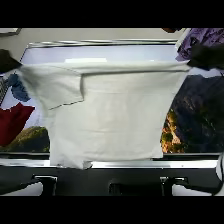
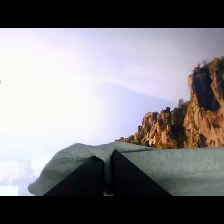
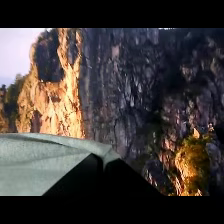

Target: Fold the clothes and pants, and hang the long-sleeved shirts on hangers.

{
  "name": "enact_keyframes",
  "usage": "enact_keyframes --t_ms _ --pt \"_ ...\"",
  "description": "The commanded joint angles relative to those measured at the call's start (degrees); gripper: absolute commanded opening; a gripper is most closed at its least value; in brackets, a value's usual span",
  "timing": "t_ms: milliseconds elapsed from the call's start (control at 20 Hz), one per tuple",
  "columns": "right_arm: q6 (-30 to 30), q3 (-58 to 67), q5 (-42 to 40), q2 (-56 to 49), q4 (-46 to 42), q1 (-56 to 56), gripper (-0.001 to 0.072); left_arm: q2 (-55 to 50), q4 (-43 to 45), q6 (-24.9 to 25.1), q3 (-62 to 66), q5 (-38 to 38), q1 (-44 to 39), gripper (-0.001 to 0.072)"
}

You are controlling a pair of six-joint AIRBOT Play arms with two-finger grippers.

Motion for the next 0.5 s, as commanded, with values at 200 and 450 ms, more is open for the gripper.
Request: enact_keyframes --t_ms 200,450 --pt "0.17 0.02 17.68 -24.17 1.33 0.04 0.0032 -26.86 1.55 -0.33 -0.09 23.52 -7.32 0.0016" --pt "-0.26 0.02 16.00 -26.03 1.44 0.04 0.0032 -27.54 1.95 1.86 -0.09 23.78 -6.03 0.0017"
